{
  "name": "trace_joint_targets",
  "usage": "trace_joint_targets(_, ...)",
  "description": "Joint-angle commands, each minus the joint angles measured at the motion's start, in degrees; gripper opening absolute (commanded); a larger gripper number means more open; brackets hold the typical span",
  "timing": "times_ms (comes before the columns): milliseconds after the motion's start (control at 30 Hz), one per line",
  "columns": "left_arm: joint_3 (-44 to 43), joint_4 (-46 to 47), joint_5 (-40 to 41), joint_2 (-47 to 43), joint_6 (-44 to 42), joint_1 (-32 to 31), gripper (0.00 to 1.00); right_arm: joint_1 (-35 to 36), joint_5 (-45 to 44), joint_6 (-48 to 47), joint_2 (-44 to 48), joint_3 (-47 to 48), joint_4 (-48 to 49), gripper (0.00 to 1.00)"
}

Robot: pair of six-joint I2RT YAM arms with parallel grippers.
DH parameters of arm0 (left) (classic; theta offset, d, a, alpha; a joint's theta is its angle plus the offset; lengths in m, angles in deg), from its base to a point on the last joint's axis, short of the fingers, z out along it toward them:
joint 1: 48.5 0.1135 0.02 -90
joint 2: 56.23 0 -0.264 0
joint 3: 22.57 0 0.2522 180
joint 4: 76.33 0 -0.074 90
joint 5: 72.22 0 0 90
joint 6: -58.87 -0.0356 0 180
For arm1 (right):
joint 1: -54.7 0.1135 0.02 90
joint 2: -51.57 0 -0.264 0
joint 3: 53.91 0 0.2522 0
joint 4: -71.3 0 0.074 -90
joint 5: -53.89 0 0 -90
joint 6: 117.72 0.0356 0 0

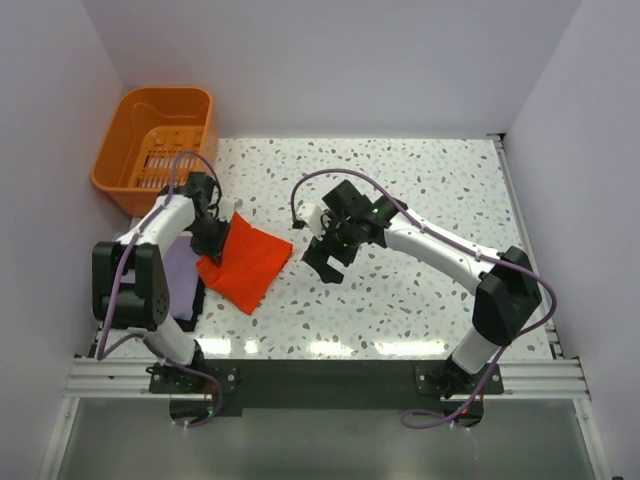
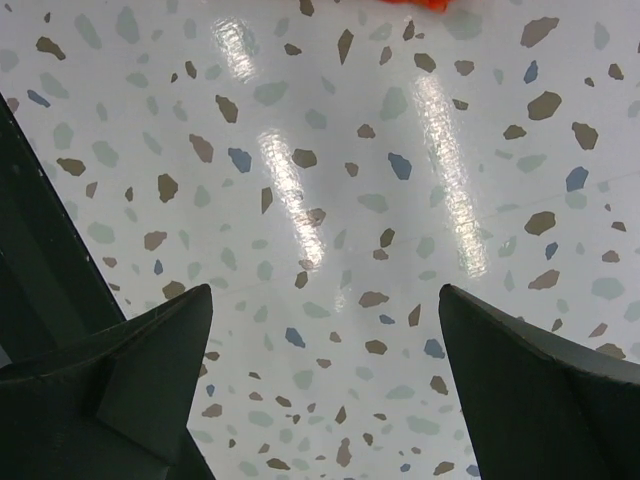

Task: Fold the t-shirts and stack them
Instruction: Neatly place the folded tshirt to the corner

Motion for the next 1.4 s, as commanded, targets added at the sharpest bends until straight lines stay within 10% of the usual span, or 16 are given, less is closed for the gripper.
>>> trace_joint_targets(0, -1.15, -4.68, 0.66, -8.61, -6.01, -0.05, 0.00, 0.07, -1.33, -1.75, 2.96, -0.84, -0.86, 0.99)
trace_joint_targets(1367, -12.06, -22.00, -5.94, -29.82, -16.12, 17.61, 0.00, 0.16, -1.77, -3.95, 4.98, -4.01, -4.38, 0.99)
